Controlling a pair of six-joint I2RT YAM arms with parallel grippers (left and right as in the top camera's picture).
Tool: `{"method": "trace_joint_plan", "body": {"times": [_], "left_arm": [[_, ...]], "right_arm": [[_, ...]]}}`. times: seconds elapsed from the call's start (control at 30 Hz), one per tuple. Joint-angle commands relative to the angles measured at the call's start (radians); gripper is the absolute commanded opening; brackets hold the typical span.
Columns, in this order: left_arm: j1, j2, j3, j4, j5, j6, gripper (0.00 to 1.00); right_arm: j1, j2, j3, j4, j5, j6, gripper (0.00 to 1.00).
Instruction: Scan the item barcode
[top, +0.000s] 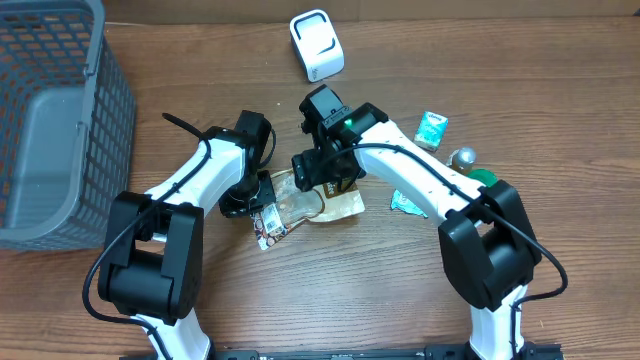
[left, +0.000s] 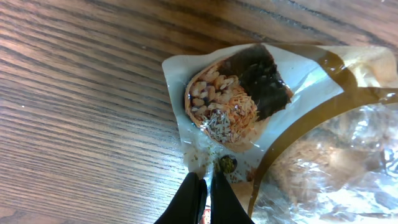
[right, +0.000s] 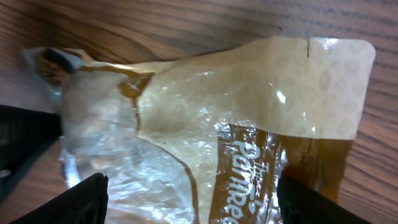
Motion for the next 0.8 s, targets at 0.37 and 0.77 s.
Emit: {"method": "trace_joint_plan", "body": {"times": [0.37, 0.77], "left_arm": [[0.005, 0.018, -0.006, 0.002, -0.007, 0.024, 0.04], [0.005, 0.018, -0.004, -0.003, -0.004, 0.045, 0.04]], "right_arm": [[0.005, 0.025, -0.199, 0.175, -0.097, 0.061, 0.88], [0.002, 0.025, -0.245, 0.263, -0.222, 0.14, 0.94]]}}
